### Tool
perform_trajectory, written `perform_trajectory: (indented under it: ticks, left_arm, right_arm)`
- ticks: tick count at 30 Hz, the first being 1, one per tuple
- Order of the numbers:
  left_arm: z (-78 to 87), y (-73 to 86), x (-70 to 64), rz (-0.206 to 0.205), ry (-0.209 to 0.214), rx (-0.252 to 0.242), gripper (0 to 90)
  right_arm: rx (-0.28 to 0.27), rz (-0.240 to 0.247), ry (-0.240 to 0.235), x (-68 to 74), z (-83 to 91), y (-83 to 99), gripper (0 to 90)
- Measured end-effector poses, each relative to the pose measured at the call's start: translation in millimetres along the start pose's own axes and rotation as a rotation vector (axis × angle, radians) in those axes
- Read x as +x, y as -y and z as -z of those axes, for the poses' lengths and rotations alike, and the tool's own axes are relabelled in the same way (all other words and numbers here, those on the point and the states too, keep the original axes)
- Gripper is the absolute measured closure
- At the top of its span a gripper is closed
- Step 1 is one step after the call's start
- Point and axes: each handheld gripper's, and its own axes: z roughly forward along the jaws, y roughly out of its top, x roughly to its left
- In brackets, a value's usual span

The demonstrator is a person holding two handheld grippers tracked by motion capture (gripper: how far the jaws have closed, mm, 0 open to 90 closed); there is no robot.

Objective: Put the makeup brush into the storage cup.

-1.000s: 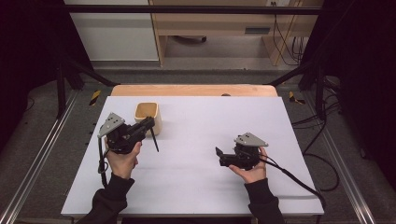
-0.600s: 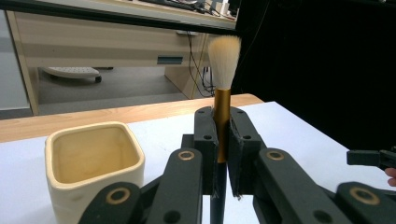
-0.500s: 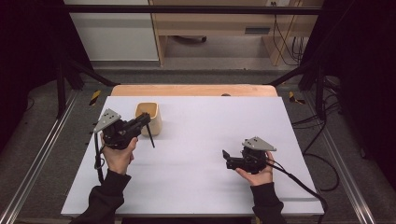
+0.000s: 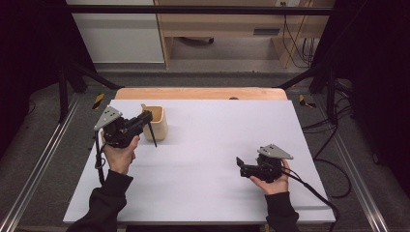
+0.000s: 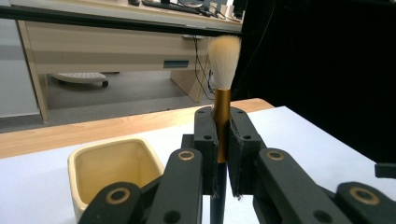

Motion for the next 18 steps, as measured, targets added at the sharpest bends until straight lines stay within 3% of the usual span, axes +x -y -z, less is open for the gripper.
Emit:
perform_trajectory:
  ticks: [18]
  left_arm:
    - [-12.0,-22.2,8.2,-0.023,-0.031,-0.014,82.6]
  right_arm:
    - [-0.003,-0.017,0.015,-6.4,1.5,1.9,4.0]
